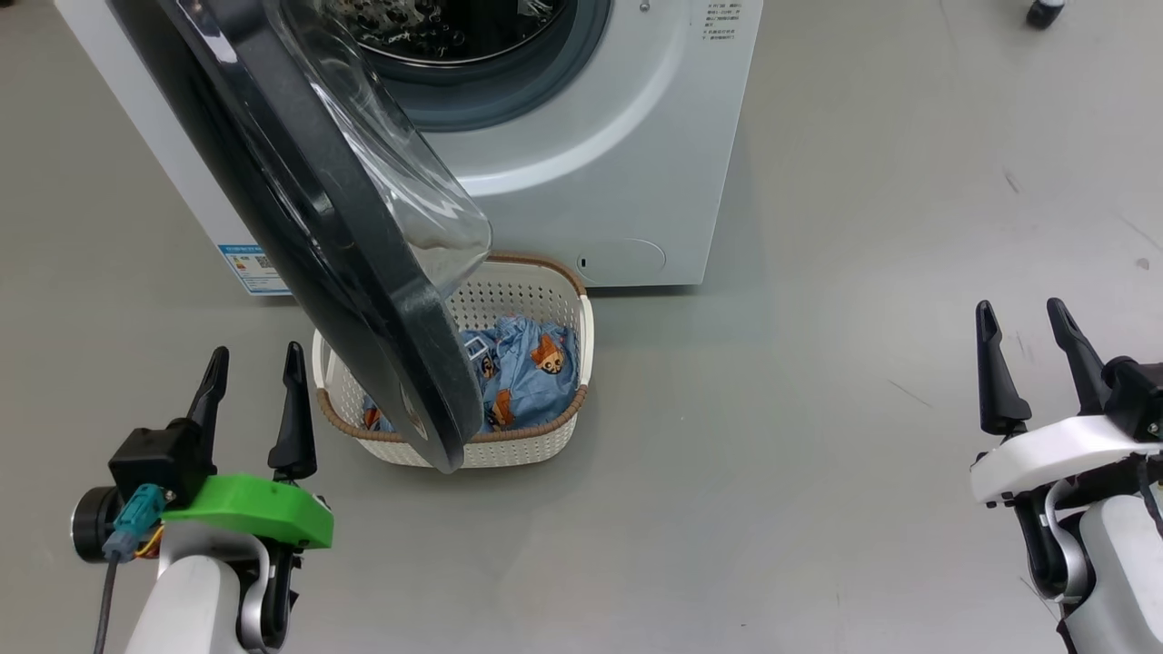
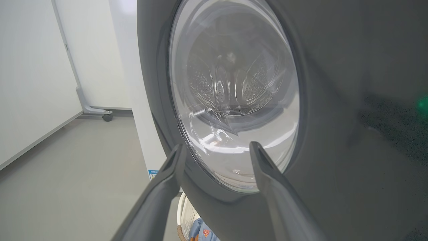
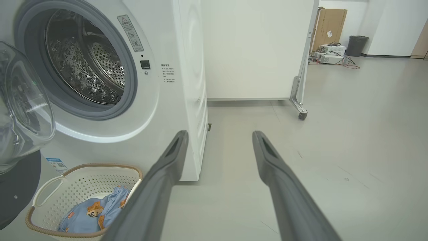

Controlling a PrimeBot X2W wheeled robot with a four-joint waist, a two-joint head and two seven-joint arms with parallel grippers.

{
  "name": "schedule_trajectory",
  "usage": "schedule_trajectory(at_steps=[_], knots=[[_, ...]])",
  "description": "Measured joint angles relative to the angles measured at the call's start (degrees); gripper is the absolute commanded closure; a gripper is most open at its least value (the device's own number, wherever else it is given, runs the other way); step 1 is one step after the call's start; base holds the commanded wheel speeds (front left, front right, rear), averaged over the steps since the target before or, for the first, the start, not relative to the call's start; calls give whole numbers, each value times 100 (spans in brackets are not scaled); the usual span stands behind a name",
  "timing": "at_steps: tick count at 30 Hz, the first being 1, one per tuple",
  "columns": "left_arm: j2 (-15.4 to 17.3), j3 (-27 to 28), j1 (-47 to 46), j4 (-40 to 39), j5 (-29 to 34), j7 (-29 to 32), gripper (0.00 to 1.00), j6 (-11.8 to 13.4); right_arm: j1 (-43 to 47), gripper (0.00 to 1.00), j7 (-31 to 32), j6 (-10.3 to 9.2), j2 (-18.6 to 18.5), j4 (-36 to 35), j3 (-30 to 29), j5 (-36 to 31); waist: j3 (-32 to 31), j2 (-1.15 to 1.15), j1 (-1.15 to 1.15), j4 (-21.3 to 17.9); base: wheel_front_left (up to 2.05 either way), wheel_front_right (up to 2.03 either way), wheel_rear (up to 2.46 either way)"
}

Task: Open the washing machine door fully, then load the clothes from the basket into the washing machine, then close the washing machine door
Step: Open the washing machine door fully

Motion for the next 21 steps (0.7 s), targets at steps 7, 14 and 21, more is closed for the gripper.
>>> schedule_trajectory(at_steps=[7,14,21], knots=[[0,25,112,-7,57,0,0,1,57,0,0,-42,122,-263,-77,-162,-116,0,0,-5,0,0,0],[-5,25,127,-25,156,0,0,0,222,0,0,-41,183,-302,-100,-261,-156,0,0,20,0,0,0],[-10,18,162,-71,179,0,0,1,294,0,0,-40,288,-305,-154,-316,-166,0,0,60,0,0,0]])
